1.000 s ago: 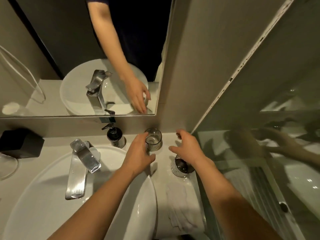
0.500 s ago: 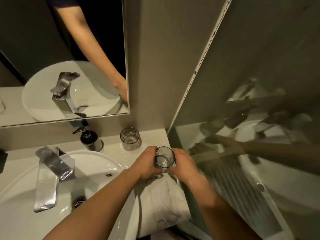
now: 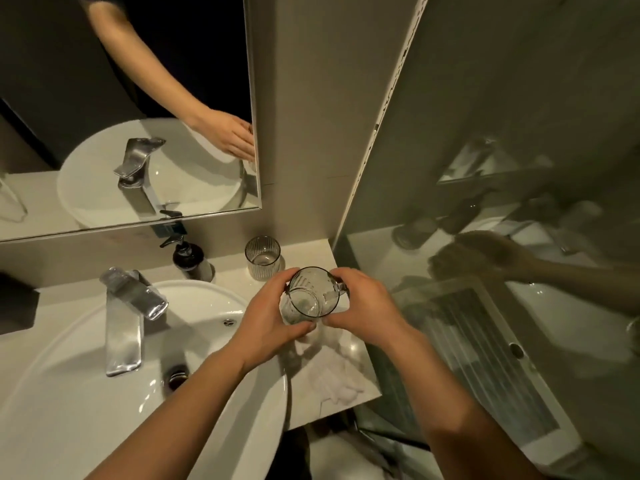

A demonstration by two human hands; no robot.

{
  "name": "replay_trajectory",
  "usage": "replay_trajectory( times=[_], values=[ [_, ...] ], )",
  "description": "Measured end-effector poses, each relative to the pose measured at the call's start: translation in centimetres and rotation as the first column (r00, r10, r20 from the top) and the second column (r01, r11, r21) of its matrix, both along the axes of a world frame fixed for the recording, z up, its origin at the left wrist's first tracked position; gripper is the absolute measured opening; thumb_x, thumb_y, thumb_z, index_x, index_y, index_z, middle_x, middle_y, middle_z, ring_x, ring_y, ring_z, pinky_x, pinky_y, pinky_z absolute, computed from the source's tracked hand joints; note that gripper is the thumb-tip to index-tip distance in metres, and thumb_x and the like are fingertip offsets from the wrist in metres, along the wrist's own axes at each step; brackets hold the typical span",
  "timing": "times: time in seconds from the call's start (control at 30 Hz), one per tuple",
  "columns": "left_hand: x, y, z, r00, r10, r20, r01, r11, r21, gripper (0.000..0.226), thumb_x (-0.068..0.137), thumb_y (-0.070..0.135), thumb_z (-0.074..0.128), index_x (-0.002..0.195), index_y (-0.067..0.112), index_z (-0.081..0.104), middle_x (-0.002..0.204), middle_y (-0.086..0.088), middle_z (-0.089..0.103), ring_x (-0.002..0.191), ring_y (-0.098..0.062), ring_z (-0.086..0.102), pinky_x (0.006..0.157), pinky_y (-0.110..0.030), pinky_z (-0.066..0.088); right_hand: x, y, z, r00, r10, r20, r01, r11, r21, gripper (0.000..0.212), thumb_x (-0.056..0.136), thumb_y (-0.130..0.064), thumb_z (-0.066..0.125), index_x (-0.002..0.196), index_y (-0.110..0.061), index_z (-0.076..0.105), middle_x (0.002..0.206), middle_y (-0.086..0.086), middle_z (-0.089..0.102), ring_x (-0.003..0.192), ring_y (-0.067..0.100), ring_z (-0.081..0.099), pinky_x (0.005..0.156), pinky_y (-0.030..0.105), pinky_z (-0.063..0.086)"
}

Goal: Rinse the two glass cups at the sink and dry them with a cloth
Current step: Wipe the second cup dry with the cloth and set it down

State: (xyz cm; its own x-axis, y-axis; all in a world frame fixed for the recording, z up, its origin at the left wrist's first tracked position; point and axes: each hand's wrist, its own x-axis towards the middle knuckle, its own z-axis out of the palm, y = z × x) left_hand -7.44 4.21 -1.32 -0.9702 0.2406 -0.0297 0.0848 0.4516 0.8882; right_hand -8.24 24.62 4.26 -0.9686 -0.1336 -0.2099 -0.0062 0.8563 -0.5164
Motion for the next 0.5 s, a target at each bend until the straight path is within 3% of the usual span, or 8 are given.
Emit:
replay_trajectory(
  times=[0.1, 0.2, 0.3, 0.4, 0.5],
  values=[
    [2.9, -1.6, 0.6, 0.998, 0.069, -0.002, -0.069, 0.997, 0.032, 0.095, 0.067, 0.025, 0.095, 0.147, 0.028, 0.045, 0.139, 0.014, 0.055, 0.126, 0.001, 0.053, 0.105, -0.017, 0.041, 1.3, -1.7, 1.3, 0.995, 0.096, 0.003, -0.096, 0.995, 0.008, 0.083, 0.068, -0.041, 0.090, 0.140, -0.022, 0.054, 0.131, -0.004, 0.063, 0.120, 0.016, 0.057, 0.101, 0.036, 0.048],
    [5.1, -3.0, 0.7, 0.991, 0.131, -0.005, -0.131, 0.991, 0.020, 0.088, 0.068, 0.026, 0.096, 0.138, 0.037, 0.046, 0.131, 0.024, 0.053, 0.122, 0.009, 0.051, 0.098, -0.006, 0.039, 1.8, -3.3, 1.5, 0.984, 0.170, 0.050, -0.170, 0.985, 0.002, 0.080, 0.067, -0.039, 0.091, 0.137, -0.023, 0.055, 0.127, -0.005, 0.064, 0.116, 0.015, 0.057, 0.098, 0.036, 0.049],
    [6.5, -4.2, 0.5, 0.979, 0.205, 0.010, -0.206, 0.978, 0.025, 0.087, 0.067, 0.024, 0.096, 0.138, 0.035, 0.047, 0.129, 0.022, 0.055, 0.119, 0.010, 0.051, 0.095, -0.004, 0.039, 2.2, -4.3, 0.9, 0.974, 0.208, 0.088, -0.206, 0.978, -0.032, 0.082, 0.069, -0.035, 0.091, 0.141, -0.024, 0.054, 0.130, -0.007, 0.062, 0.118, 0.013, 0.057, 0.101, 0.032, 0.048],
    [7.5, -5.2, 0.4, 0.961, 0.276, 0.015, -0.276, 0.960, 0.032, 0.086, 0.067, 0.023, 0.096, 0.136, 0.037, 0.047, 0.126, 0.026, 0.054, 0.118, 0.011, 0.051, 0.094, -0.003, 0.038, 2.1, -3.8, -0.4, 0.987, 0.113, 0.114, -0.104, 0.991, -0.081, 0.079, 0.076, -0.029, 0.087, 0.145, -0.021, 0.051, 0.136, -0.007, 0.060, 0.120, 0.012, 0.058, 0.097, 0.025, 0.045],
    [8.1, -6.4, 0.3, 0.945, 0.325, 0.029, -0.326, 0.945, 0.039, 0.087, 0.066, 0.023, 0.097, 0.136, 0.036, 0.048, 0.127, 0.022, 0.056, 0.119, 0.003, 0.055, 0.094, -0.007, 0.040, 1.4, -2.9, -3.3, 0.991, -0.085, 0.103, 0.080, 0.996, 0.047, 0.059, 0.086, -0.029, 0.078, 0.138, -0.011, 0.058, 0.131, 0.004, 0.066, 0.112, 0.022, 0.065, 0.093, 0.033, 0.052]
  ],
)
